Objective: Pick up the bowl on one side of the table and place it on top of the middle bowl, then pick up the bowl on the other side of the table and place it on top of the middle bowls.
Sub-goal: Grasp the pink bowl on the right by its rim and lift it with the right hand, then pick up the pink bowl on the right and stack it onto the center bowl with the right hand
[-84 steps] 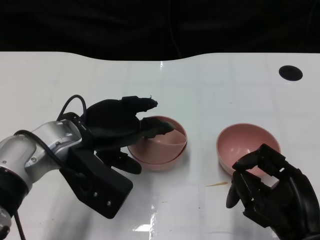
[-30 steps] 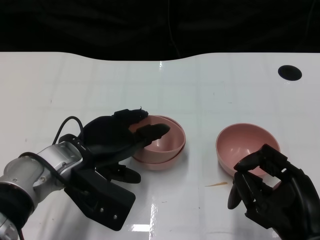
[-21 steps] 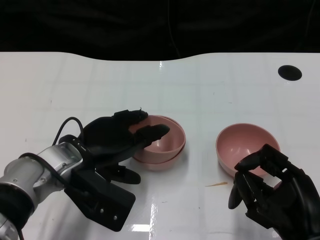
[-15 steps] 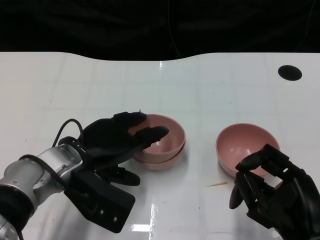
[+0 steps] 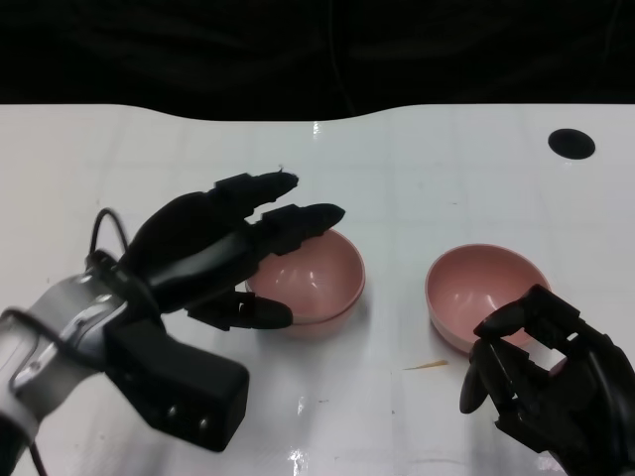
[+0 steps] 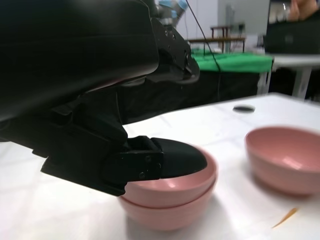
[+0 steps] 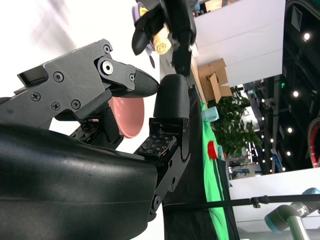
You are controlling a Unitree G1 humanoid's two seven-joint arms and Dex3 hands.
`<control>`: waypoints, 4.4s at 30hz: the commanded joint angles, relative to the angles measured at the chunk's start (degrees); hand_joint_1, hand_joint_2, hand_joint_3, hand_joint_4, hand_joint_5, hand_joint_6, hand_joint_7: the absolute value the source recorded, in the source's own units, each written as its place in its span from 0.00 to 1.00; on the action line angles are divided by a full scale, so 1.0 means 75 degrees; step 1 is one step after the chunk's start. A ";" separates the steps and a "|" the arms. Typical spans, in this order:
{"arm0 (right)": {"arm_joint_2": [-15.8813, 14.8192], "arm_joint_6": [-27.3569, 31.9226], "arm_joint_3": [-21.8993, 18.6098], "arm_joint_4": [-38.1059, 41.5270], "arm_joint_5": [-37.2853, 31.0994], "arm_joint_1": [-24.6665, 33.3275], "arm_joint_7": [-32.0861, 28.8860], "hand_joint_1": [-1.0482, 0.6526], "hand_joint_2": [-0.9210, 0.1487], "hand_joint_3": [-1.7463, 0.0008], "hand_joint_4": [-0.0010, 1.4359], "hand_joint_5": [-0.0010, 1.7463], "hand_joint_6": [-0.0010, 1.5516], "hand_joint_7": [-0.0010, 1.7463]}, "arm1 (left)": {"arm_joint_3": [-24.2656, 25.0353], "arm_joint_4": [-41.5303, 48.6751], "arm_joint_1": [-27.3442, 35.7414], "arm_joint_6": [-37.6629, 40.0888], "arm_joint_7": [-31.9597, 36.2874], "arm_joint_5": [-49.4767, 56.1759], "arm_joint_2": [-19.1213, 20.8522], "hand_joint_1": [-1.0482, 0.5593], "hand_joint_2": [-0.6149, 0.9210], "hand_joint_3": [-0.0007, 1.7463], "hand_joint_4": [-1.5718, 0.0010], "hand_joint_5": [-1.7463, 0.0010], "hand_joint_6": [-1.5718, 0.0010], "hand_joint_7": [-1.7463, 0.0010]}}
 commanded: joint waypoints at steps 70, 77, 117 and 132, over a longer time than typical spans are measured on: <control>-0.3298 0.0315 0.2211 0.2256 -1.0975 -0.3102 -0.2249 0.16 0.00 0.92 0.45 0.03 0.35 0.02 | 0.4287 -0.3861 0.4684 0.5649 -0.4930 -0.7703 -0.0896 0.81 0.78 0.80 0.48 0.00 0.53 0.06; -0.3344 0.0076 0.2852 0.3753 -1.0849 -0.3925 -0.2946 0.18 0.00 0.91 0.49 0.03 0.38 0.02 | 0.4309 -0.3914 0.4750 0.5408 -0.4768 -0.7603 -0.1033 0.82 0.82 0.77 0.50 0.00 0.57 0.03; -0.3236 -0.2034 0.2291 0.2240 -0.6411 -0.6567 -0.1151 0.49 0.45 0.31 0.62 1.00 0.43 1.00 | 0.4144 -0.3453 0.4663 0.4557 -0.4595 -0.7133 -0.1378 0.81 0.78 0.78 0.47 0.00 0.54 0.05; -0.1996 -0.2308 0.3197 0.3421 -0.6680 -0.7047 -0.0841 0.51 0.52 0.31 0.66 1.00 0.46 1.00 | 0.3953 -0.3937 0.4815 0.4706 -0.4235 -0.6807 -0.1495 0.79 0.74 0.80 0.48 0.00 0.52 0.08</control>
